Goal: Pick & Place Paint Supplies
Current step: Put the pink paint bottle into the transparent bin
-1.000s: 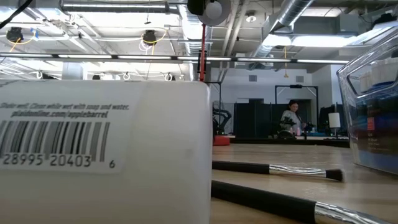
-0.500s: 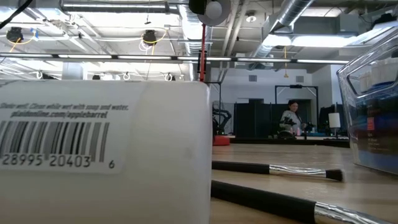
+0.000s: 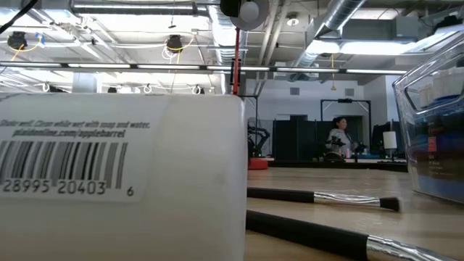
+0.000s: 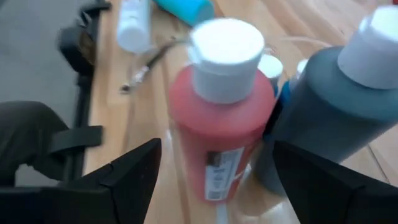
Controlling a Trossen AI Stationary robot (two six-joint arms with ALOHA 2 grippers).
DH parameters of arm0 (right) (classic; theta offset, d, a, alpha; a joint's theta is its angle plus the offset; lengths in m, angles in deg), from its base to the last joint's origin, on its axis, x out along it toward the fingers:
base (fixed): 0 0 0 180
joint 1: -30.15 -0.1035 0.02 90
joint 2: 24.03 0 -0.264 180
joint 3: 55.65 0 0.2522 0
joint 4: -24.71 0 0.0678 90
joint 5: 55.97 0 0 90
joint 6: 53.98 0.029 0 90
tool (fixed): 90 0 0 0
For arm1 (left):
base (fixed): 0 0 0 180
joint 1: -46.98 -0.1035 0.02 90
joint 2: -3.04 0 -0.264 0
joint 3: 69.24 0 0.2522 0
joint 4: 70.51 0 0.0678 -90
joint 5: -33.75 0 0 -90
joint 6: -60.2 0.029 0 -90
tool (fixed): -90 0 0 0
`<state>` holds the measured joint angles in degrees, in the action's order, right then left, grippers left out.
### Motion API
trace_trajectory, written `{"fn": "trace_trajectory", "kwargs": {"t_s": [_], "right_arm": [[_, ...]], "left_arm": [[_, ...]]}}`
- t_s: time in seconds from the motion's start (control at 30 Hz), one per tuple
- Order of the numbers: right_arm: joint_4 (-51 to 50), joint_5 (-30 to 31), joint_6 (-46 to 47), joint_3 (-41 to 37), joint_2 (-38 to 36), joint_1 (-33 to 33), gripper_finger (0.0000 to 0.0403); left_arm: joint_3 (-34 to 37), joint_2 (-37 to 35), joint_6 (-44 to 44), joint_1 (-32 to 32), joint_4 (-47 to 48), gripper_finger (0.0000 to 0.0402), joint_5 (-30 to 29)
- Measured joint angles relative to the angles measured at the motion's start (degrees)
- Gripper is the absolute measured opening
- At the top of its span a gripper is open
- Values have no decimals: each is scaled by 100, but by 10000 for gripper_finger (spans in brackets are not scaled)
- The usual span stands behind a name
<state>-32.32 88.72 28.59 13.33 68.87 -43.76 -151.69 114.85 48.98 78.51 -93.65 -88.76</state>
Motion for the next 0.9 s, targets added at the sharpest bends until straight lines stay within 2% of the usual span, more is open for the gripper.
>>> {"fn": "trace_trajectory", "kwargs": {"t_s": [0.2, 0.73, 0.9], "right_arm": [[-66, -376, 1, 0, 25, 209, 301], [-131, -439, 65, 0, 24, 278, 301], [-134, -865, 135, -1, 23, 249, 296]], "left_arm": [[0, 0, 0, 0, 0, 273, 0], [0, 0, 0, 0, 2, 273, 0], [0, 0, 0, 0, 2, 273, 0]]}}
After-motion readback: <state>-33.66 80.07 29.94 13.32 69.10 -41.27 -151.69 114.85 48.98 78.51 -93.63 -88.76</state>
